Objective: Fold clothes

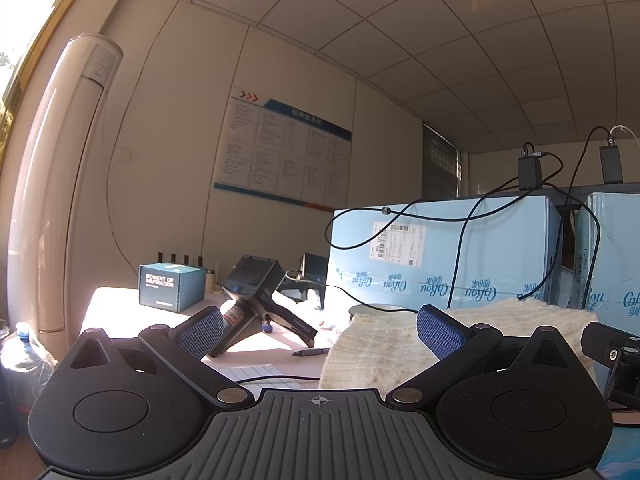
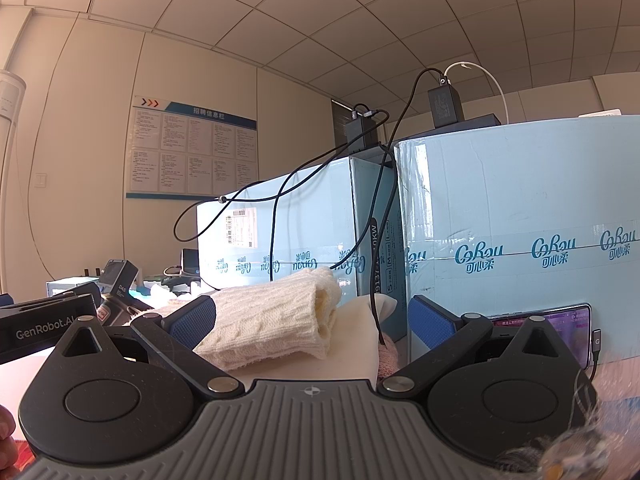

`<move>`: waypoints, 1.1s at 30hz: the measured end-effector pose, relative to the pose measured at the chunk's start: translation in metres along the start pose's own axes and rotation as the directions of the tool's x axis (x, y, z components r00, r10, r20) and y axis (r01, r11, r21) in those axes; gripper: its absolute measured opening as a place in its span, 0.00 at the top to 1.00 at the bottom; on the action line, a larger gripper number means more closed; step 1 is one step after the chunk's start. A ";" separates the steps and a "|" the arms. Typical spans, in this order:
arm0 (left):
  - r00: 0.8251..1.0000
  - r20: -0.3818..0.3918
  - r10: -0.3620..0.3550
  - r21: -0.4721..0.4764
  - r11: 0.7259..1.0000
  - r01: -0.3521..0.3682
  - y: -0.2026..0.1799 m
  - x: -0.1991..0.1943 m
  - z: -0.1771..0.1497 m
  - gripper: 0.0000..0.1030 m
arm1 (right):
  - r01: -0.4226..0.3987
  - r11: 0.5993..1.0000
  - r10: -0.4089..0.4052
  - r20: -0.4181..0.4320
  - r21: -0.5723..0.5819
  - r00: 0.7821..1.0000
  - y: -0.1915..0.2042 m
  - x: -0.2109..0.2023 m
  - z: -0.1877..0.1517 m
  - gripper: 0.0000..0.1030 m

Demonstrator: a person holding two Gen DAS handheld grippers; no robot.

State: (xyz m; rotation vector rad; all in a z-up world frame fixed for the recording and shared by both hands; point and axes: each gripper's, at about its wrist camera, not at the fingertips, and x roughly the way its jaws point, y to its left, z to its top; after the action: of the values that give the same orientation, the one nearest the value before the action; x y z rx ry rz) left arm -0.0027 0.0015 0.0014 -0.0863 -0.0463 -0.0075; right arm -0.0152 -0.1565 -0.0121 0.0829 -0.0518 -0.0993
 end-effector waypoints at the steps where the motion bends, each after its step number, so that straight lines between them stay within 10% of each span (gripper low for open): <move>1: 1.000 0.000 0.000 0.000 1.000 0.000 0.000 0.000 0.000 0.00 | 0.000 1.000 0.000 0.000 0.000 1.000 0.000 0.000 0.000 0.00; 33: 0.999 0.050 0.019 -0.020 1.000 -0.018 0.004 -0.010 0.001 0.00 | -0.004 1.000 0.004 -0.008 0.001 1.000 -0.001 0.002 0.000 0.00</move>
State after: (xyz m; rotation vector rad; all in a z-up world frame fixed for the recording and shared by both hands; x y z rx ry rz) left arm -0.0130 0.0054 0.0018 -0.1062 -0.0961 0.0131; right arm -0.0132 -0.1572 -0.0124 0.0837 -0.0435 -0.0946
